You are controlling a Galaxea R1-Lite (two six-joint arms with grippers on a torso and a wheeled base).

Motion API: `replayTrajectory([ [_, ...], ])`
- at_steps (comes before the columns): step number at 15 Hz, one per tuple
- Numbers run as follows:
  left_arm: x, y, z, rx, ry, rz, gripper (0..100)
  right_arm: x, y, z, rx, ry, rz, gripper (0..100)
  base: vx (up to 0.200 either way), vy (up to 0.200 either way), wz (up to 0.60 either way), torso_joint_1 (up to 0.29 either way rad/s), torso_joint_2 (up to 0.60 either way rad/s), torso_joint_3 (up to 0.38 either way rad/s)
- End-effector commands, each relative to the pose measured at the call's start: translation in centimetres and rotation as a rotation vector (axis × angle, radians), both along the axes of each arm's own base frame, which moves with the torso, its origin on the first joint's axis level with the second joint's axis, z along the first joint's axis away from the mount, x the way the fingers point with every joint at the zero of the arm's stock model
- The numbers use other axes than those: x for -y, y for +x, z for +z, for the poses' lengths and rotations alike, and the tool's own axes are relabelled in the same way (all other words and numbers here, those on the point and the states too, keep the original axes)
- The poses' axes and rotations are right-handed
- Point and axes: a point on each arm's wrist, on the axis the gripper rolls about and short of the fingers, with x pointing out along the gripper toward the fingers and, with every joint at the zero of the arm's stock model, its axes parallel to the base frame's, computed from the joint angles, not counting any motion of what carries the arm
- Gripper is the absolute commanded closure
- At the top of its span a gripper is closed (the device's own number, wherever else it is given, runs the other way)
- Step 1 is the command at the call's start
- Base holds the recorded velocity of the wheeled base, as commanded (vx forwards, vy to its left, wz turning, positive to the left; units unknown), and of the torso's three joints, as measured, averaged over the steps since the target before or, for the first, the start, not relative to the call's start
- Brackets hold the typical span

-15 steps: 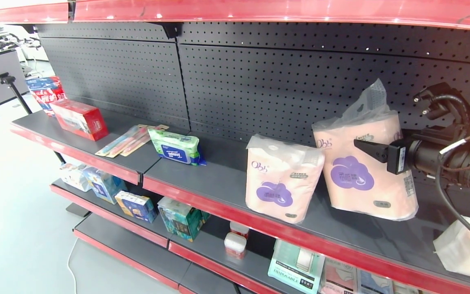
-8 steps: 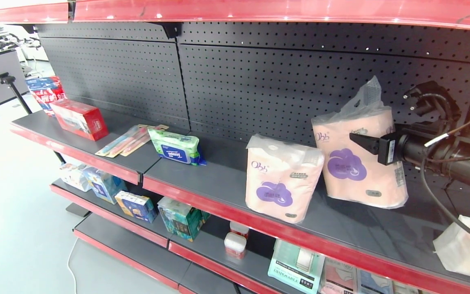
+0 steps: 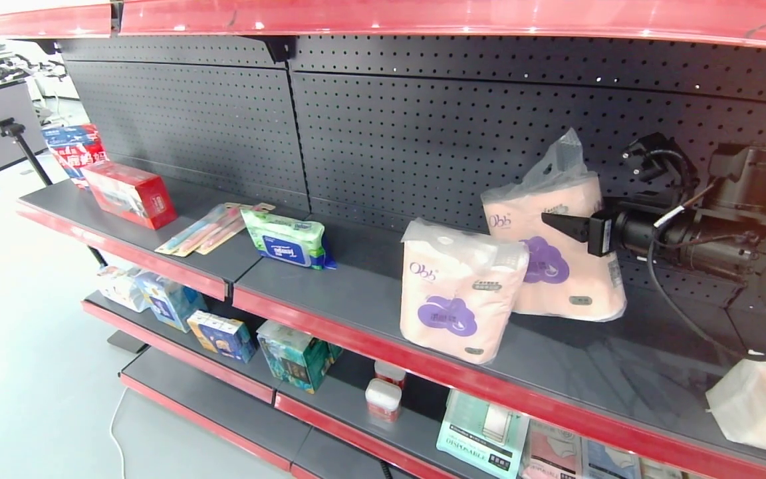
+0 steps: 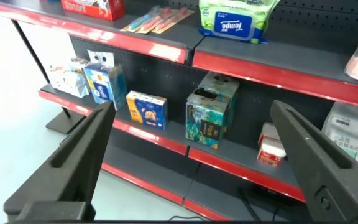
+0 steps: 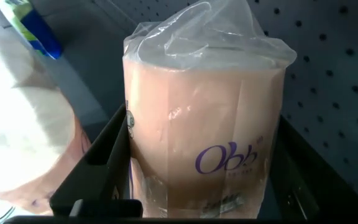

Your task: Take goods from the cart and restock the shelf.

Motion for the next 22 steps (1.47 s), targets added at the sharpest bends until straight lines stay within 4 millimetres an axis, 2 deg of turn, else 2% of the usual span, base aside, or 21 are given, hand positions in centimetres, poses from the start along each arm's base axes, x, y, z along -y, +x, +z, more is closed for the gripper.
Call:
replayTrajectory([
  [1, 0.0, 0.0, 0.0, 0.001, -0.001, 0.000, 0, 0.7, 2.2, -0.7, -0.007, 0.005, 0.032, 100, 0.000, 0.000, 0.00, 0.000, 0.00, 0.000],
  [6, 0.0, 0.0, 0.0, 0.001, -0.001, 0.000, 0, 2.3, 5.2, -0.7, 0.040, 0.008, 0.166, 100, 0.000, 0.000, 0.00, 0.000, 0.00, 0.000],
  [10, 0.0, 0.0, 0.0, 0.001, -0.001, 0.000, 0, 2.5, 5.9, -2.0, 0.014, 0.031, 0.240, 100, 0.000, 0.000, 0.00, 0.000, 0.00, 0.000],
  [12, 0.0, 0.0, 0.0, 0.001, -0.001, 0.000, 0, 1.6, 7.1, -3.5, 0.037, 0.042, 0.287, 100, 0.000, 0.000, 0.00, 0.000, 0.00, 0.000],
  [17, 0.0, 0.0, 0.0, 0.001, -0.001, 0.000, 0, -1.9, 8.1, -4.2, 0.069, 0.093, 0.358, 100, 0.000, 0.000, 0.00, 0.000, 0.00, 0.000],
  [19, 0.0, 0.0, 0.0, 0.001, -0.001, 0.000, 0, -2.3, 8.3, -4.7, 0.072, 0.092, 0.369, 100, 0.000, 0.000, 0.00, 0.000, 0.00, 0.000],
  [22, 0.0, 0.0, 0.0, 0.001, -0.001, 0.000, 0, -1.7, 8.4, -5.3, 0.062, 0.085, 0.364, 100, 0.000, 0.000, 0.00, 0.000, 0.00, 0.000],
])
